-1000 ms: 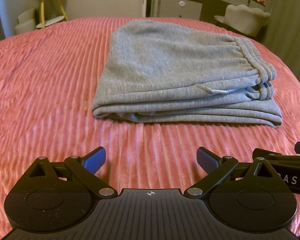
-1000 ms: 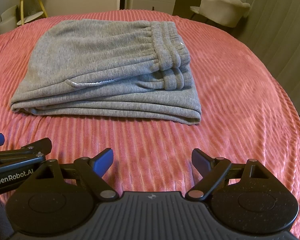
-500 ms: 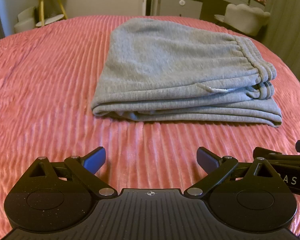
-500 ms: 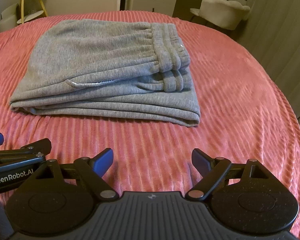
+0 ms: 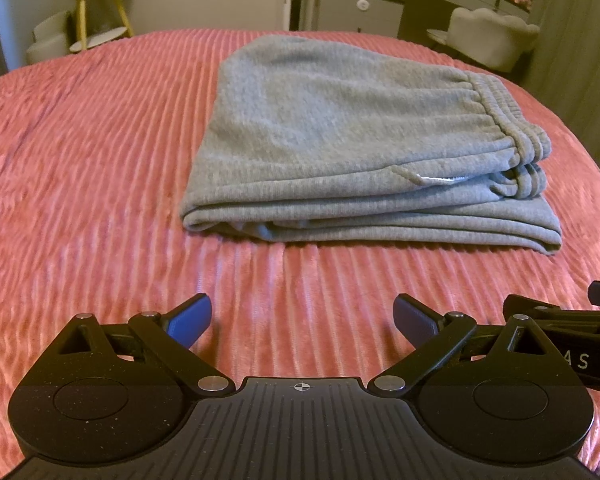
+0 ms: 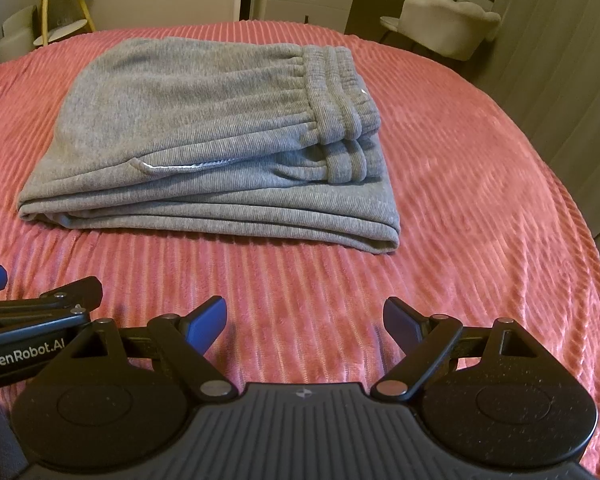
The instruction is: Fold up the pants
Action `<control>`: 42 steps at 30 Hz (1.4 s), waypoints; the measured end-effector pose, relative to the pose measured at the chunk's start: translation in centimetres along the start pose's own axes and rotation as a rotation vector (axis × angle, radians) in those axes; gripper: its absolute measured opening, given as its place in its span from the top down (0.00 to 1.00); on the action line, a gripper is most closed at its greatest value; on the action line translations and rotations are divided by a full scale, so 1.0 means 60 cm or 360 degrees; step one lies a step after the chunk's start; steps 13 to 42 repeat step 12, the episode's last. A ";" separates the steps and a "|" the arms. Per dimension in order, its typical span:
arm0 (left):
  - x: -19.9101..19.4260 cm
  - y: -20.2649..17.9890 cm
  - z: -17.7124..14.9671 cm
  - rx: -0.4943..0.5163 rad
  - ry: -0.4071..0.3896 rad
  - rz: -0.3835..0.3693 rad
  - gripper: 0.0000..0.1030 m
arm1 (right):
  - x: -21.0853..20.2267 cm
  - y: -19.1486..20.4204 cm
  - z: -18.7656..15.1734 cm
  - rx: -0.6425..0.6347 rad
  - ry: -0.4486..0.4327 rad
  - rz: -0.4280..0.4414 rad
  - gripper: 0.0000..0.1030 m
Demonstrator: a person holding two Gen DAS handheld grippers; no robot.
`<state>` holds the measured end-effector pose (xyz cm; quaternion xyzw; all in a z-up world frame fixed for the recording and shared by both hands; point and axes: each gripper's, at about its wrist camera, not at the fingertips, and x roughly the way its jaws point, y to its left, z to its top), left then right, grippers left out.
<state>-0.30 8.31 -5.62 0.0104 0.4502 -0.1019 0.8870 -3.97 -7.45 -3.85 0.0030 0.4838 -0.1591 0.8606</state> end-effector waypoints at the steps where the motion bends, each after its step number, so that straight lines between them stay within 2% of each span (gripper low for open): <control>1: 0.000 0.000 0.000 -0.0001 0.0001 -0.0001 0.02 | 0.000 0.000 0.000 -0.0001 0.0003 0.0000 0.17; 7: -0.001 0.001 0.000 -0.0006 -0.0011 -0.0019 0.03 | -0.001 0.001 -0.001 -0.0007 -0.0003 -0.0007 0.17; 10: -0.009 0.002 -0.001 0.0001 -0.0070 -0.0036 0.03 | -0.002 0.001 -0.001 -0.0010 -0.0008 -0.0005 0.17; 42: -0.009 0.003 0.000 -0.0005 -0.0060 -0.0044 0.03 | -0.002 0.000 -0.001 -0.0010 -0.0007 -0.0005 0.17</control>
